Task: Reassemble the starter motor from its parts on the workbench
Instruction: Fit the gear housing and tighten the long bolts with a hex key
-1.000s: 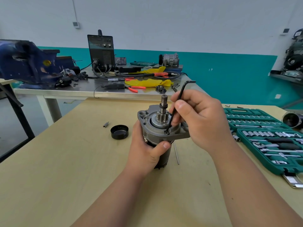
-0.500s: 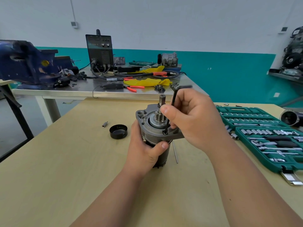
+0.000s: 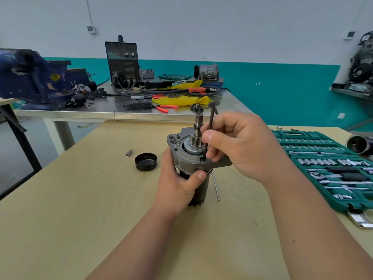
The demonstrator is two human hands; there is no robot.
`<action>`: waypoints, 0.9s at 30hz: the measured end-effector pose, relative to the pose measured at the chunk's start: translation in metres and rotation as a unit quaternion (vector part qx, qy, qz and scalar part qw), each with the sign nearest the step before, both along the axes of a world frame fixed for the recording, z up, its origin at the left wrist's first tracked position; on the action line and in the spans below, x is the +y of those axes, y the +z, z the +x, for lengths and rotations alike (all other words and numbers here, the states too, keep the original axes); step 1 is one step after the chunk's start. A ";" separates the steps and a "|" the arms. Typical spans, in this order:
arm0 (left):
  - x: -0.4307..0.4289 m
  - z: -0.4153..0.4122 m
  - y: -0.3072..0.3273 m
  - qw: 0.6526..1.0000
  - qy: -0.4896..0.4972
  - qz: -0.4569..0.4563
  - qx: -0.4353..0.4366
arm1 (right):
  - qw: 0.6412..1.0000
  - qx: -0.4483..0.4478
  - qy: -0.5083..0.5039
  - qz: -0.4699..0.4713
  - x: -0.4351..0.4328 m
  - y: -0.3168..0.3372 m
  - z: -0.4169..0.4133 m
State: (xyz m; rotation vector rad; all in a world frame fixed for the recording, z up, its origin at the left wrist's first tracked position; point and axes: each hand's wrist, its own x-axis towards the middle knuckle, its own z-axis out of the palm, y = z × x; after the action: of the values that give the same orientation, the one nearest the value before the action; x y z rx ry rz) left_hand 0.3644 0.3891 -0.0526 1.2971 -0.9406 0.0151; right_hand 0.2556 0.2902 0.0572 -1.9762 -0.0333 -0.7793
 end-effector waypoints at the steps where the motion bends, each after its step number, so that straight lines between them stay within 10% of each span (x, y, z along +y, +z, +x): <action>1: 0.000 0.000 0.000 1.000 0.002 0.001 -0.001 | 1.000 -0.003 -0.018 -0.009 0.000 -0.001 0.002; 27: 0.000 -0.001 -0.002 1.000 0.011 0.007 -0.002 | 0.993 0.013 -0.102 -0.063 0.009 -0.007 -0.002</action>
State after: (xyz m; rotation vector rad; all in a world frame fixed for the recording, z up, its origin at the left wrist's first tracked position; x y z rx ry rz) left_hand 0.3633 0.3893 -0.0542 1.3213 -0.9321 0.0284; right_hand 0.2540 0.2990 0.0507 -2.1327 0.1405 -0.9019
